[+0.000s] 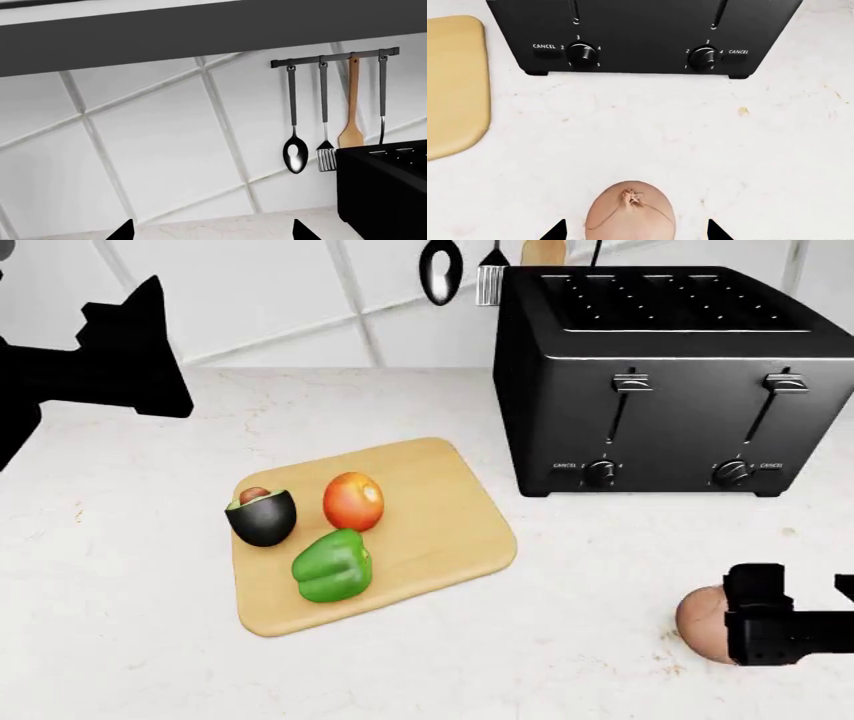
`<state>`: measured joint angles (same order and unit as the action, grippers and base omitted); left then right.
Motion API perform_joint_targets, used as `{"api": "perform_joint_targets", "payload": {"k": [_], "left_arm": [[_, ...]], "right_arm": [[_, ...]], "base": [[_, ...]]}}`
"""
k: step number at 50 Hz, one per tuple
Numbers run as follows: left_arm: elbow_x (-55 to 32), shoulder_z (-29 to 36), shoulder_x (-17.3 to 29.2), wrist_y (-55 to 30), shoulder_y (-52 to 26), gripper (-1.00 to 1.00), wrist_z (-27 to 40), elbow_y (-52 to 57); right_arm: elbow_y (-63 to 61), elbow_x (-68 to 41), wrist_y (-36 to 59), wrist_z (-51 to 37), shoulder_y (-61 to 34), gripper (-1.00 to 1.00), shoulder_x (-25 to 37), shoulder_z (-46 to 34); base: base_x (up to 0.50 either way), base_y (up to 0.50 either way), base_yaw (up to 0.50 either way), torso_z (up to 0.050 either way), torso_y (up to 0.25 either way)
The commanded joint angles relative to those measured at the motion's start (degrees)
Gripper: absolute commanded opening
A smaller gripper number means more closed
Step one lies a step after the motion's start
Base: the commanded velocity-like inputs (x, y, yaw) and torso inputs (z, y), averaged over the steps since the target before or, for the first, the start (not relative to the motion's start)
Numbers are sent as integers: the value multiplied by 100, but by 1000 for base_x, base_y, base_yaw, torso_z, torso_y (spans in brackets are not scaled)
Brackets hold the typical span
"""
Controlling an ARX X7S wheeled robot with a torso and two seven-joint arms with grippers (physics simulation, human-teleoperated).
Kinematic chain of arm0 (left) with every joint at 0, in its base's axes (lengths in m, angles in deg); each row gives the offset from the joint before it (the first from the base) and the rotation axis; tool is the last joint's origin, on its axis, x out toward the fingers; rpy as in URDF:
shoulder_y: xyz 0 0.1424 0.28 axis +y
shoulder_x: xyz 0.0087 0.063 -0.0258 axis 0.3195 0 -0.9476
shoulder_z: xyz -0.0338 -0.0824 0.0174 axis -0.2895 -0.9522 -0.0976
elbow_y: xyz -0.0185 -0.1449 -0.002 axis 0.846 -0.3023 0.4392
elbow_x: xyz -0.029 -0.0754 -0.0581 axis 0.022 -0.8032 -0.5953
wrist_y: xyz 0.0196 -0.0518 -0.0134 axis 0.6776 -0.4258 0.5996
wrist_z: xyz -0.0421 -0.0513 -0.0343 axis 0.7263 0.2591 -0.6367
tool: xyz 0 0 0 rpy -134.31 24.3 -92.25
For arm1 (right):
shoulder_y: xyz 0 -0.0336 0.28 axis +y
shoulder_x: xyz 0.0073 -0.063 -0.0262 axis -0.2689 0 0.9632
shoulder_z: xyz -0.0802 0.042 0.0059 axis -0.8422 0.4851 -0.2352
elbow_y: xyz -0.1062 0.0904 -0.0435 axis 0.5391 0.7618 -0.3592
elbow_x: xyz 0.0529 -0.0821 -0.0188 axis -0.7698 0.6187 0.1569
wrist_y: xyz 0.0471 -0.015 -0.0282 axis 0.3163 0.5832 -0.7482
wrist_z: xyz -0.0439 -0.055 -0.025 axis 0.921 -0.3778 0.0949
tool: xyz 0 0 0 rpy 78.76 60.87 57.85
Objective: Place the avocado, onion, tomato and bell pepper on the cutting board.
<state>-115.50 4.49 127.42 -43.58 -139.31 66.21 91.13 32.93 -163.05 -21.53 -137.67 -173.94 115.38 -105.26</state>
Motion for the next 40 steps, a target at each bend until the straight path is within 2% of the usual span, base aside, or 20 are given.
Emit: {"api": "perform_joint_targets", "payload": {"k": [1, 16, 19, 31, 40], "left_arm": [[37, 4, -6, 33, 48, 100, -17, 13], [7, -85, 97, 116, 162, 100, -17, 68], [42, -117, 120, 142, 222, 100, -48, 81], [11, -98, 123, 150, 198, 100, -14, 96], [61, -142, 163, 186, 249, 100, -47, 102]], "right_arm": [[88, 379, -97, 168, 348, 100, -304, -252], [358, 919, -309, 471, 813, 100, -601, -548], [425, 1053, -214, 238, 935, 100, -583, -688], [376, 1148, -348, 303, 1111, 100, -612, -770], [630, 1297, -400, 452, 1250, 100, -1019, -848]], "base": [[0, 0, 0, 0, 0], [0, 0, 0, 0, 0], [0, 0, 0, 0, 0], [0, 0, 0, 0, 0], [0, 0, 0, 0, 0]]}}
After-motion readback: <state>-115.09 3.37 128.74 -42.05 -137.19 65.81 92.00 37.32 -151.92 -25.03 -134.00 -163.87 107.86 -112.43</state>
